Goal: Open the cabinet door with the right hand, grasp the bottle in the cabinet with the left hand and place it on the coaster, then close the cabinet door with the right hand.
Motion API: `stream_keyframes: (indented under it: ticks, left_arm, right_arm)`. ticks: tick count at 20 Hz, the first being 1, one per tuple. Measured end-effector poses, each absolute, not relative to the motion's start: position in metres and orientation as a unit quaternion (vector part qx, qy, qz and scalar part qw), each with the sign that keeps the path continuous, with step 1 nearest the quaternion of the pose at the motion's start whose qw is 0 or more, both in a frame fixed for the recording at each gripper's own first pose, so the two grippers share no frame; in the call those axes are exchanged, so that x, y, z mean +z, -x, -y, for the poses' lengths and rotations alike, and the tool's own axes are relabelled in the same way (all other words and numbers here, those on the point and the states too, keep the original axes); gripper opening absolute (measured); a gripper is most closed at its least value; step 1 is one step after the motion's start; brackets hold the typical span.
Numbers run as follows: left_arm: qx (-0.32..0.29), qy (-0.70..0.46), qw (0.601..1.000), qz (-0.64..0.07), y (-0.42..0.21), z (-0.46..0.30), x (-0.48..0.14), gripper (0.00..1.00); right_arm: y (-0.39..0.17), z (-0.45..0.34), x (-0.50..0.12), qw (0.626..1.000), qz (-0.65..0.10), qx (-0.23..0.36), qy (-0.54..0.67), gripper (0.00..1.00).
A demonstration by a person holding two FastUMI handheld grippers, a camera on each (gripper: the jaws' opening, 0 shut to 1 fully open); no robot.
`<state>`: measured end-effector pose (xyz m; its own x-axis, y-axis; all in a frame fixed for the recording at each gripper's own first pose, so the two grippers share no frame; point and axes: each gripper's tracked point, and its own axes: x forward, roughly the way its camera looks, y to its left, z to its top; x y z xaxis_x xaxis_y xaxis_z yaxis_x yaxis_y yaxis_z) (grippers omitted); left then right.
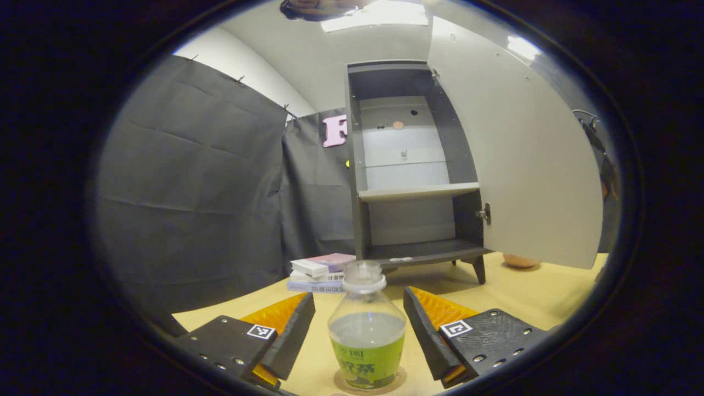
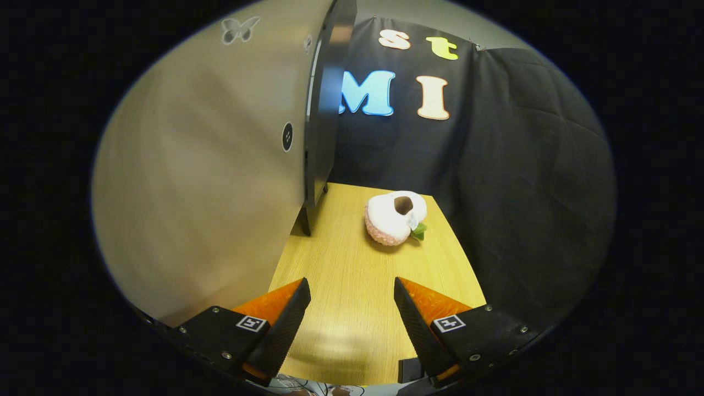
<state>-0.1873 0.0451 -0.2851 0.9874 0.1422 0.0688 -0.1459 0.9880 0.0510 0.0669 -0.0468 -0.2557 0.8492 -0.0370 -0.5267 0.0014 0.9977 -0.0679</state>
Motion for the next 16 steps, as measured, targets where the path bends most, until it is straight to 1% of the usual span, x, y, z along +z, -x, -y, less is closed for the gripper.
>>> stream_keyframes:
  ticks: [2,4,8,9,10,13,16]
  left_arm:
    - [0.066,-0.025,0.997,0.038,0.185,-0.047,-0.259,0.92]
    - [0.055,-0.009,0.998,0.023,0.181,-0.044,-0.247,0.92]
    - [0.028,-0.017,0.999,0.023,0.178,-0.031,-0.184,0.92]
    - [0.032,-0.02,0.999,0.023,0.178,-0.032,-0.168,0.96]
    - [0.024,-0.012,0.999,0.028,0.178,-0.026,-0.149,0.92]
    - [0.004,0.0,0.999,0.035,0.175,-0.004,-0.102,0.92]
    - [-0.001,-0.009,0.999,0.04,0.168,0.016,-0.064,0.92]
  right_arm:
    - [-0.067,0.05,-0.241,0.963,-0.267,-0.016,0.02,0.94]
    - [-0.065,0.051,-0.224,0.967,-0.254,-0.018,0.007,0.94]
    - [-0.069,0.054,-0.18,0.976,-0.215,-0.014,-0.015,0.95]
    - [-0.07,0.054,-0.169,0.978,-0.205,-0.012,-0.024,0.96]
    - [-0.071,0.056,-0.158,0.98,-0.195,-0.012,-0.026,0.96]
    - [-0.074,0.064,-0.128,0.986,-0.163,-0.006,-0.031,0.96]
    - [-0.082,0.077,-0.095,0.991,-0.126,-0.005,-0.046,0.95]
